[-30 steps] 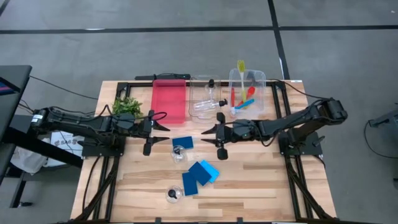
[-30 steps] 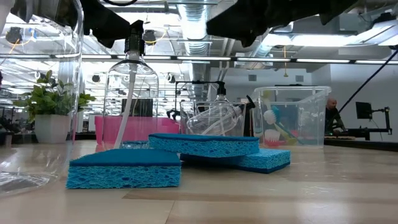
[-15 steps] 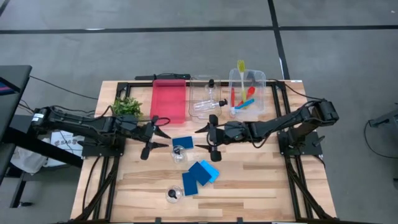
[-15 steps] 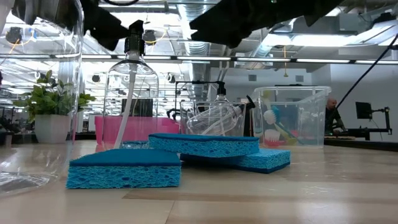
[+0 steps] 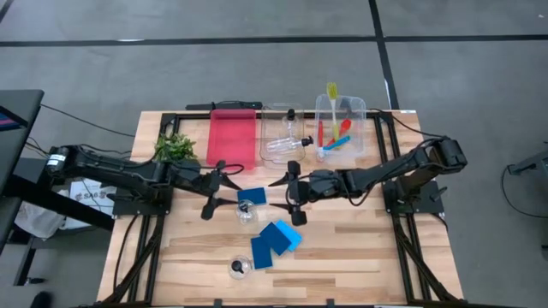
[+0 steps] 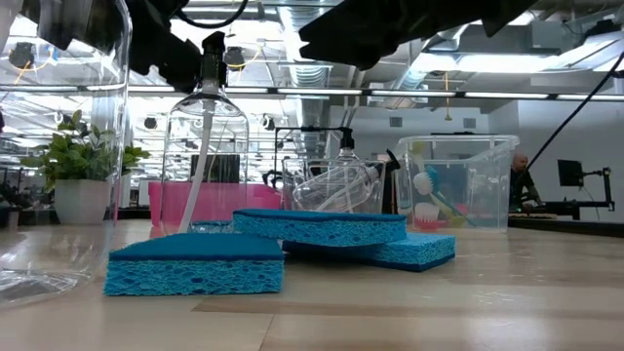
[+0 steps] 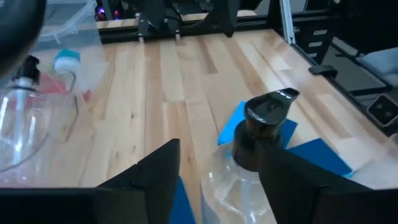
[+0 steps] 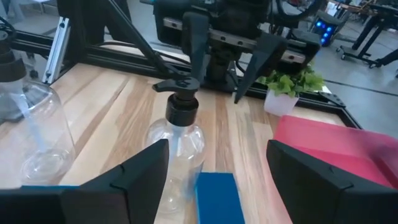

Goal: Pick & Place Kitchen Sink Supplies
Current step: Put the soap dispenser into the left transparent bin

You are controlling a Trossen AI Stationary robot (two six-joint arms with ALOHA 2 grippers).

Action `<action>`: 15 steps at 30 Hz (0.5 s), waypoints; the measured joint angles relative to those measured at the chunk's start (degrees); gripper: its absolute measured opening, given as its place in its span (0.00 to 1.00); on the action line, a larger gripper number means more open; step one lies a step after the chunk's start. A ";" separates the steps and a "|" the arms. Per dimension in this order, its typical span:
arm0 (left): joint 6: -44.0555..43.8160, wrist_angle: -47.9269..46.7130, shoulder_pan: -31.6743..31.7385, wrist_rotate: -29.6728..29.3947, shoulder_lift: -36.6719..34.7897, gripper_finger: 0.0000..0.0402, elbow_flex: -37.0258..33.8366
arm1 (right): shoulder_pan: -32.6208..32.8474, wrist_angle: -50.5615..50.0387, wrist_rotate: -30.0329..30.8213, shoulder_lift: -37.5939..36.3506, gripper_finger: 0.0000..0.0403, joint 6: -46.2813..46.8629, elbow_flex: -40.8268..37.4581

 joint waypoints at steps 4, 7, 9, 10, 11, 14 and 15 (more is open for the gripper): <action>-1.61 -0.16 -0.02 2.31 -0.37 0.56 0.00 | -0.08 -0.80 0.03 0.00 0.66 -0.02 0.00; -1.84 -0.14 -0.04 4.69 -0.43 0.57 0.00 | -0.06 -0.71 0.01 0.00 0.66 -0.10 0.00; -1.86 -0.10 -0.07 5.37 -0.29 0.57 0.00 | -0.06 -0.67 0.01 0.00 0.66 -0.11 0.00; -1.86 0.12 -0.07 5.47 0.18 0.57 0.00 | -0.06 -0.51 0.01 0.00 0.66 -0.11 0.00; -1.86 0.03 -0.04 5.44 0.68 0.57 0.02 | -0.06 -0.36 0.01 0.00 0.66 -0.11 0.00; -1.58 1.00 -0.04 5.38 3.21 0.57 -0.02 | -0.06 0.03 0.03 0.00 0.66 -0.11 0.00; -1.55 1.90 -0.02 5.39 4.06 0.57 -0.02 | -0.06 0.06 0.01 0.00 0.66 -0.11 0.00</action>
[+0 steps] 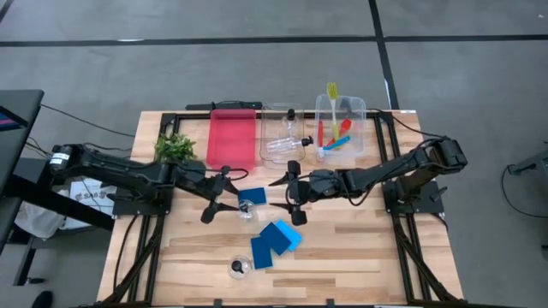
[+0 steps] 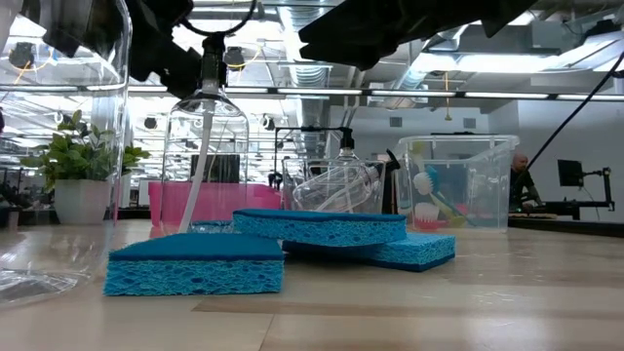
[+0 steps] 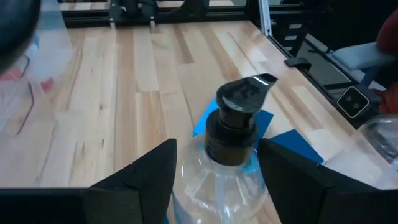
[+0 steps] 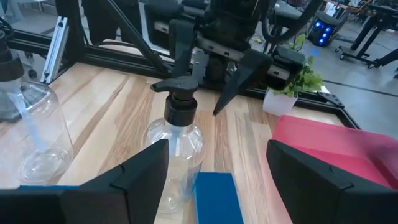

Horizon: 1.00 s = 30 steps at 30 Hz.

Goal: Pick & Place Kitchen Sink Supplies
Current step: Put the soap dispenser into the left transparent bin

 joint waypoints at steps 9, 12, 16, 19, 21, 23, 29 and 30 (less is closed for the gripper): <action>2.51 4.49 0.76 2.53 1.48 0.57 0.07 | 0.00 -0.04 0.00 0.00 0.66 0.02 0.00; 2.50 4.70 0.72 3.40 1.55 0.57 0.07 | 0.00 -0.52 0.00 -0.01 0.66 0.02 0.00; 1.64 4.69 0.72 3.62 1.59 0.57 0.07 | 0.00 -0.76 0.00 -0.02 0.66 0.07 -0.02; 1.64 4.71 0.72 3.65 1.59 0.57 0.07 | -0.02 -0.77 0.00 -0.02 0.66 0.09 -0.02; 1.64 4.77 0.72 3.67 1.61 0.57 0.07 | -0.06 -0.75 0.00 -0.02 0.66 0.09 -0.02; 1.64 4.80 0.72 3.72 1.61 0.57 0.07 | -0.07 -0.75 0.00 -0.02 0.66 0.09 -0.02; 2.53 6.90 0.72 3.70 3.79 0.57 0.09 | -0.07 -0.34 0.00 -0.02 0.66 0.09 -0.02; 2.93 7.84 0.72 3.70 4.41 0.57 0.09 | -0.07 -0.34 0.02 -0.02 0.66 0.09 -0.02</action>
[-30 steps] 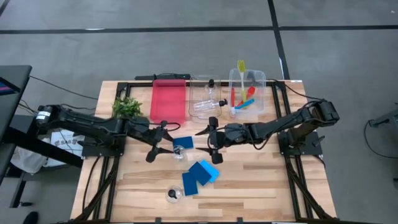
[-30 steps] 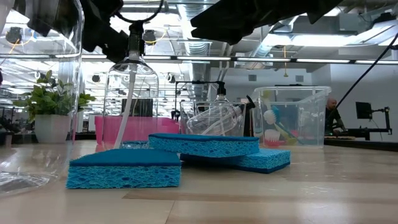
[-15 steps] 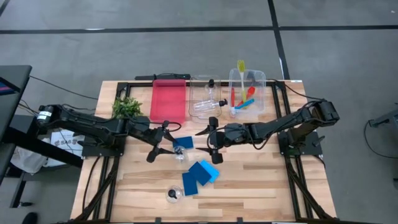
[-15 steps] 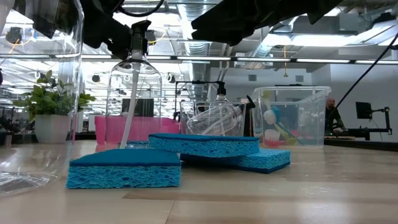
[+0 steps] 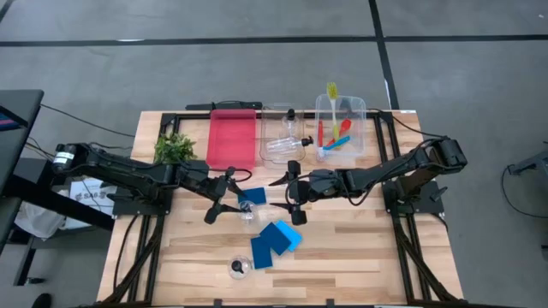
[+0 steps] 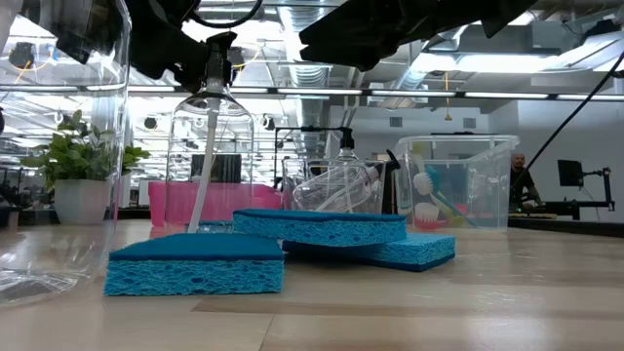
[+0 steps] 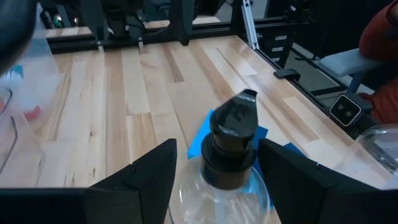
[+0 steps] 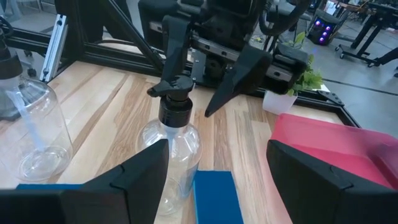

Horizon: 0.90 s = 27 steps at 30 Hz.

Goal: Pick & Place Kitchen Sink Supplies
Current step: Put the soap dispenser into the left transparent bin

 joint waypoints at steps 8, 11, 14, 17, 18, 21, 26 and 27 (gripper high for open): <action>1.90 3.13 0.17 -0.13 0.95 0.57 0.02 | 0.00 0.00 -0.02 0.00 0.66 0.00 0.00; 1.92 3.83 0.16 -0.38 1.33 0.57 0.04 | 0.00 0.00 -0.02 0.00 0.66 0.00 0.00; 2.07 4.76 0.17 -0.43 2.38 0.57 0.04 | 0.00 0.01 -0.02 0.00 0.66 0.00 0.00; 2.14 6.58 0.26 -0.37 3.69 0.54 0.07 | 0.00 0.24 -0.02 -0.02 0.66 0.00 -0.02; 2.14 7.21 0.40 -0.36 4.11 0.53 0.08 | 0.00 0.26 -0.02 -0.02 0.66 0.00 -0.02; 2.15 7.79 0.84 -0.39 4.43 0.47 0.09 | 0.00 0.26 -0.02 -0.02 0.66 -0.02 -0.02; 2.18 7.67 1.22 -0.61 4.17 0.35 0.07 | 0.00 0.20 0.00 -0.02 0.66 -0.35 -0.02; 2.18 7.71 1.22 -0.58 4.17 0.32 0.07 | 0.00 0.20 0.03 -0.02 0.66 -0.37 -0.02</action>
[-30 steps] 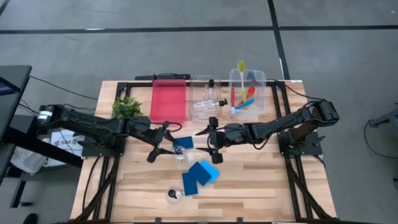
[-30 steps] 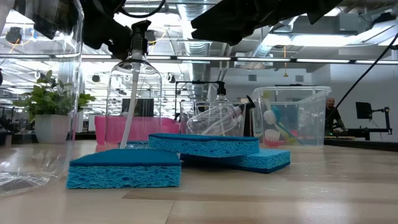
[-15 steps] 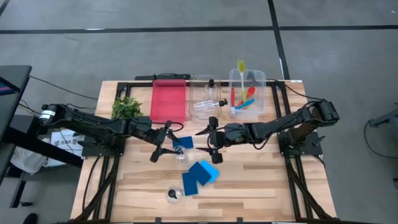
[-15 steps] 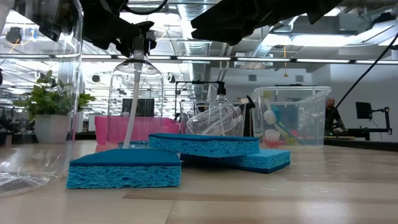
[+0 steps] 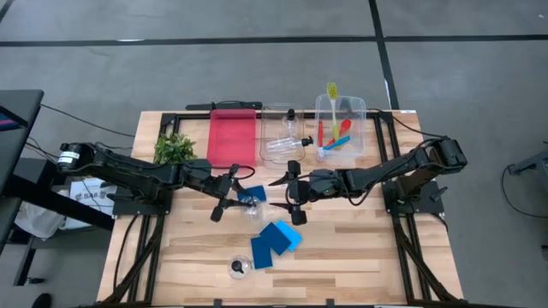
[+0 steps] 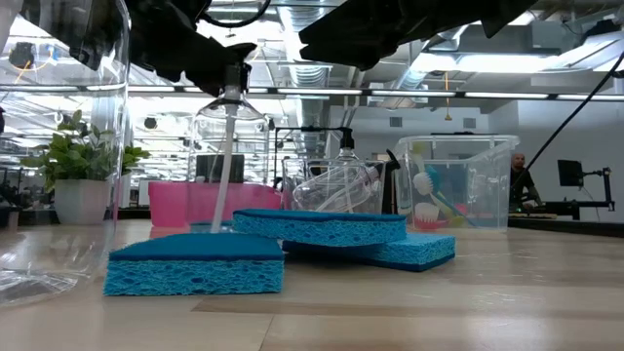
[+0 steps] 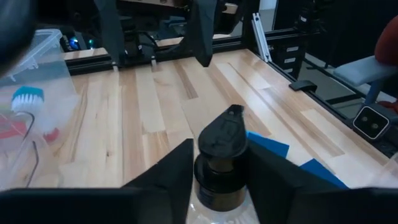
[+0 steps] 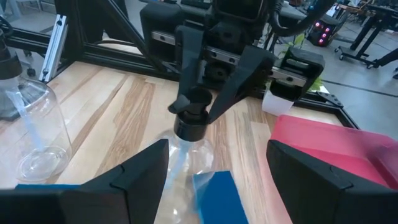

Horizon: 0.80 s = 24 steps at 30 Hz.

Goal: Pick & Place Kitchen Sink Supplies
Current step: Put the soap dispenser into the left transparent bin

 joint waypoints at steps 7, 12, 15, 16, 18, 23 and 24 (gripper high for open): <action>2.32 0.45 0.00 -0.09 -1.72 0.21 1.07 | 0.11 -1.66 2.71 -1.35 0.66 -0.18 -0.03; 2.35 0.27 0.00 0.03 -5.37 0.22 1.11 | 0.15 -7.28 2.73 -5.98 0.66 -0.20 -0.04; 2.78 0.79 0.00 -0.18 -7.32 0.23 1.11 | 0.57 -12.52 2.76 -9.82 0.66 -0.74 -0.04; 2.98 0.79 -0.02 -0.97 -7.87 0.23 1.11 | 0.60 -14.18 2.75 -11.18 0.66 0.24 -0.04; 4.14 1.26 0.00 -2.90 -8.73 0.22 1.11 | 0.90 -17.45 2.77 -13.68 0.66 2.69 -0.04; 6.33 5.25 1.97 -5.81 -9.33 0.22 1.29 | 1.75 -18.61 6.62 -18.50 0.66 7.12 -4.00; 6.85 5.25 2.73 -5.86 -9.33 0.22 1.77 | 2.18 -18.31 9.63 -19.43 0.66 8.00 -5.39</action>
